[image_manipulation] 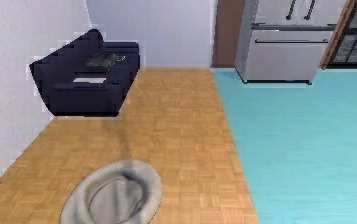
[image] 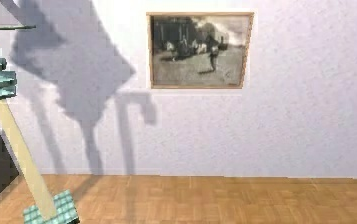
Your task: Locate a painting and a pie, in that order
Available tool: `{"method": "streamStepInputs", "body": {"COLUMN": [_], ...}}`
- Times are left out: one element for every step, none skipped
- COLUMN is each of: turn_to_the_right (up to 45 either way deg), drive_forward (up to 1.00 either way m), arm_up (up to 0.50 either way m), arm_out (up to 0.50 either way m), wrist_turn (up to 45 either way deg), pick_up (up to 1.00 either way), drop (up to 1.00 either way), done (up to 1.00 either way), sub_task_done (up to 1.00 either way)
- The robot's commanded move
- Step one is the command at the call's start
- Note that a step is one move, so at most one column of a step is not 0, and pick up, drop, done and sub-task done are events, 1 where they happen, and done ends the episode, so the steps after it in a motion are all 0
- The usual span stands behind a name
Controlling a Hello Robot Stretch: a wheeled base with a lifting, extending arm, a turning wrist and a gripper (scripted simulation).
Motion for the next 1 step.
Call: {"method": "streamStepInputs", "body": {"turn_to_the_right": [0.0], "drive_forward": [0.65], "arm_up": [0.0], "arm_out": [0.0], "wrist_turn": [0.0], "pick_up": [0.0], "drop": [0.0], "done": [0.0], "sub_task_done": [0.0]}}
